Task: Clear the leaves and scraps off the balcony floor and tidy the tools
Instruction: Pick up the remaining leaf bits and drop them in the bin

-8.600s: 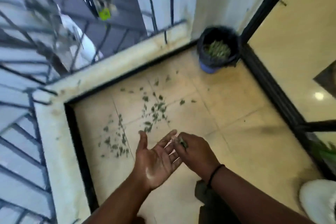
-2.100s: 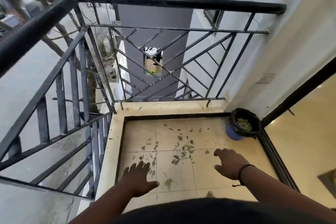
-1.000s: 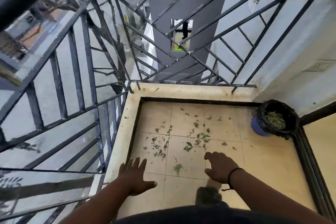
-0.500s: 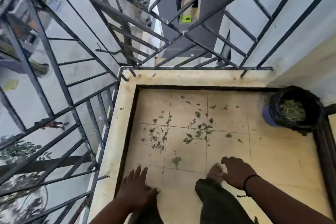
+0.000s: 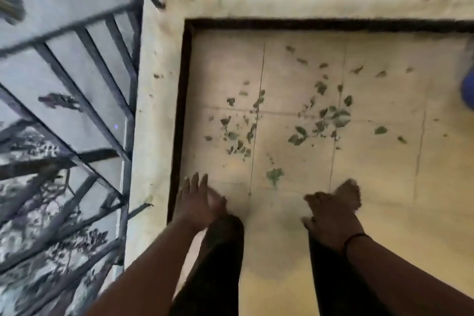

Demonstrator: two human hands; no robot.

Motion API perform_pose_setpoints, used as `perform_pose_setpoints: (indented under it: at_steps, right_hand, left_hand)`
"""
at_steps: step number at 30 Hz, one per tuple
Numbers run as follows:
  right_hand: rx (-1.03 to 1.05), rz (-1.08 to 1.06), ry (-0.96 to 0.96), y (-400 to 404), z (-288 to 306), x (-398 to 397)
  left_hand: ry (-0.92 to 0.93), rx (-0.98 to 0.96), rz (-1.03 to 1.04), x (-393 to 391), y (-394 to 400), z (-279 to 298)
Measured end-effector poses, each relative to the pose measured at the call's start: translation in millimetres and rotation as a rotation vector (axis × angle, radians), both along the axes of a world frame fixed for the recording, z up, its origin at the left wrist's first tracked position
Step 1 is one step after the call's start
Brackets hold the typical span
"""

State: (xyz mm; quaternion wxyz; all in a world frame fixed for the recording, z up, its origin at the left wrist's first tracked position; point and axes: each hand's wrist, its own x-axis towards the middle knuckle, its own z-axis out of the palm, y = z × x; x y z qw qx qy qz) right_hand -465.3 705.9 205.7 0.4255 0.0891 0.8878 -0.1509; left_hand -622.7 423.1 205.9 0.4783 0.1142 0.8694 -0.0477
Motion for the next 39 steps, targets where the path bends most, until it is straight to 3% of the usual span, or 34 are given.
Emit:
perform_pose_setpoints:
  at_steps: [4, 8, 11, 16, 20, 25, 31, 35, 37, 39]
  right_hand:
    - [0.039, 0.074, 0.005, -44, -81, 7]
    - [0.114, 0.093, 0.153, -62, -154, 17]
    - [-0.029, 0.332, 0.324, -66, -214, 28]
    - [-0.202, 0.798, 0.423, -81, -303, 36]
    - [-0.205, 0.914, 0.468, -61, -348, 13]
    - [-0.097, 0.582, 0.554, -15, -350, -27]
    - [0.236, 0.179, 0.504, 50, -341, -78]
    - [0.324, -0.091, 0.416, 74, -325, -95]
    - [0.302, -0.109, 0.41, 68, -318, -96]
    - [0.2, 0.003, 0.445, 42, -314, -92]
  left_hand:
    - [0.029, -0.014, 0.072, -17, -10, -82]
    - [0.071, 0.021, 0.184, -28, -13, -160]
    - [0.173, 0.061, 0.195, -43, -10, -216]
    - [0.413, 0.125, 0.148, -80, -14, -293]
    - [0.461, 0.159, 0.181, -106, -14, -326]
    - [0.489, 0.193, 0.197, -102, 18, -333]
    - [0.392, 0.469, -0.129, -59, 113, -333]
    - [0.232, 0.701, -0.322, -37, 171, -321]
    - [0.253, 0.8, -0.288, -33, 184, -309]
    - [0.305, 0.809, -0.164, -40, 177, -296]
